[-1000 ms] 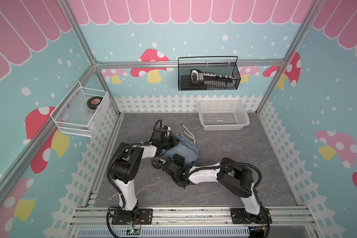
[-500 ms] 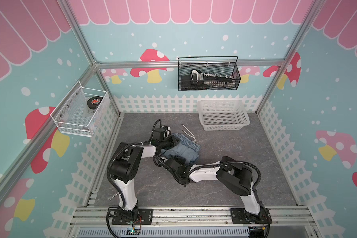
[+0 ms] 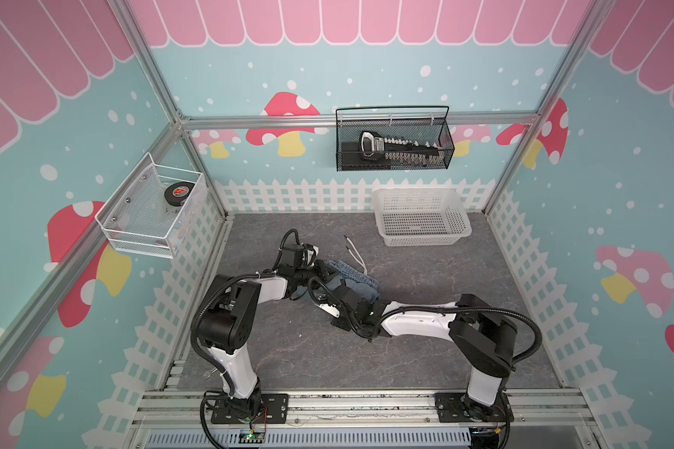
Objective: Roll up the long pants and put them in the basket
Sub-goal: Roll the long pant at the center of the board.
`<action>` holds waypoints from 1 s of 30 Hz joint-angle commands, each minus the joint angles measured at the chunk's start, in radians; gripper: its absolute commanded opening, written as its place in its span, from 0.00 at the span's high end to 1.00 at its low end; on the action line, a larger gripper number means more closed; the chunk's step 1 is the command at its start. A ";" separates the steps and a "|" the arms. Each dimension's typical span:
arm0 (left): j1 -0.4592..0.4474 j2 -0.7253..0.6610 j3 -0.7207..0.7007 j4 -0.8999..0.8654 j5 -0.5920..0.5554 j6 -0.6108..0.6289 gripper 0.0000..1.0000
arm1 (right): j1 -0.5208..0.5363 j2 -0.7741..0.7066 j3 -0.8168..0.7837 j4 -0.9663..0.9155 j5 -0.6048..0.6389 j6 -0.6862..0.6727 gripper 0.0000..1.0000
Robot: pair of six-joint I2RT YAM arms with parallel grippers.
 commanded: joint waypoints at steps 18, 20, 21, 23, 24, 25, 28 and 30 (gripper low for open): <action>-0.025 0.387 -0.017 0.180 0.013 -0.052 0.82 | -0.031 -0.058 -0.063 -0.083 0.348 -0.023 0.66; -0.025 0.398 -0.017 0.178 0.017 -0.046 0.82 | -0.031 -0.136 -0.060 -0.109 0.385 -0.035 0.61; -0.025 0.400 -0.018 0.178 0.018 -0.047 0.82 | -0.030 -0.168 -0.051 -0.132 0.412 -0.043 0.60; -0.025 0.401 -0.021 0.176 0.019 -0.043 0.82 | -0.025 -0.254 -0.028 -0.187 0.506 -0.061 0.58; -0.025 0.402 -0.022 0.175 0.019 -0.042 0.82 | -0.022 -0.291 -0.020 -0.201 0.541 -0.065 0.58; -0.024 0.402 -0.022 0.173 0.018 -0.040 0.82 | -0.012 -0.334 -0.012 -0.209 0.599 -0.069 0.58; -0.025 0.403 -0.017 0.168 0.018 -0.039 0.82 | 0.057 -0.438 0.038 -0.267 0.839 -0.101 0.78; -0.025 0.406 -0.013 0.165 0.017 -0.036 0.82 | 0.133 -0.442 0.109 -0.347 0.999 -0.157 0.94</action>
